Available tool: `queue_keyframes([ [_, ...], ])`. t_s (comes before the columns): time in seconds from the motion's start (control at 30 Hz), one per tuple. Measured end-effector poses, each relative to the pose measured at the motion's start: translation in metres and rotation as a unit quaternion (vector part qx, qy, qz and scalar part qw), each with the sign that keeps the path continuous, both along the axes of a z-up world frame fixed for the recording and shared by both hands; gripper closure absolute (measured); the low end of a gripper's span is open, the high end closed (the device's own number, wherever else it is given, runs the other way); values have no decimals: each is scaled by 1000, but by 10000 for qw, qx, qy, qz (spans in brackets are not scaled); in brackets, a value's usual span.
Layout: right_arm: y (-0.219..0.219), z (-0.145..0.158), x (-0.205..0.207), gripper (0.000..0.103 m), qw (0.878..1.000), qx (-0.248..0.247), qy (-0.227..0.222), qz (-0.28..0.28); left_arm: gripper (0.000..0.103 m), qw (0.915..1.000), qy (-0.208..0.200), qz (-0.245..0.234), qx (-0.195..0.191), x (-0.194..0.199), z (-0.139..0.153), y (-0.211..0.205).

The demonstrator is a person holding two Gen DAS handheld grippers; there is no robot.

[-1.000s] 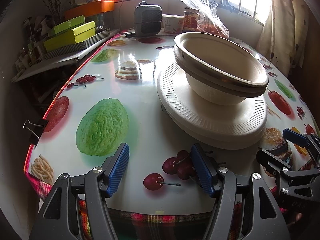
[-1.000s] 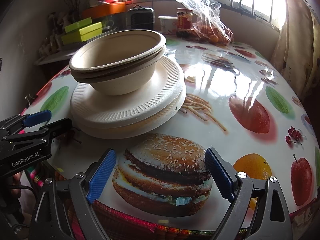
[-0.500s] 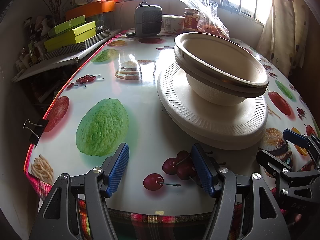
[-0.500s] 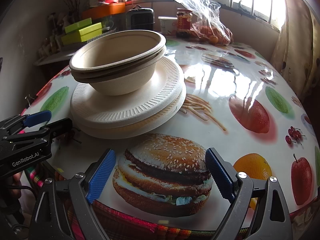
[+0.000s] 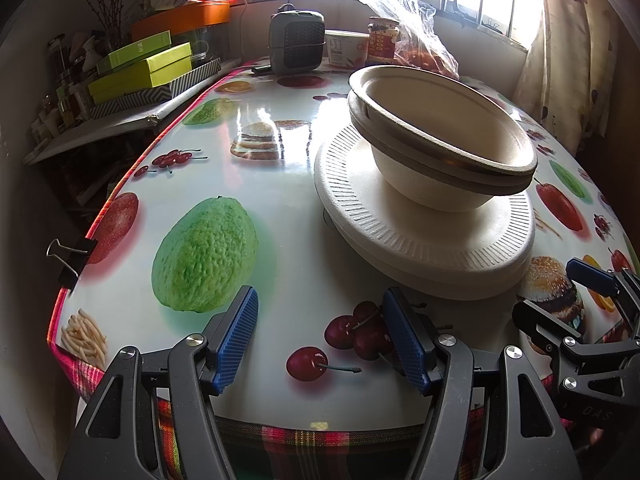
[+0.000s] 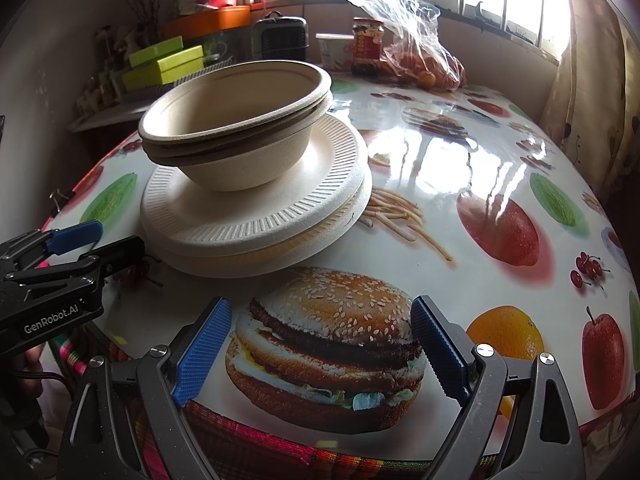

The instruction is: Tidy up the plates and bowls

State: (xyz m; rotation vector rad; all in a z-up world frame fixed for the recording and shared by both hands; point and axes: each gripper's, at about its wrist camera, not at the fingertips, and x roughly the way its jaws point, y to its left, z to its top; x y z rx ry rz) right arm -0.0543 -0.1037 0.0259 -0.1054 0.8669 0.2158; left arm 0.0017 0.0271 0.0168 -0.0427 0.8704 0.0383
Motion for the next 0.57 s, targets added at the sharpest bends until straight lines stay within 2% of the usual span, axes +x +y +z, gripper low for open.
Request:
queue_keyframes([
  [0.57,0,-1,0,11,10000,0,-6,-1,37,10000,-5,2,1,0,1,1],
])
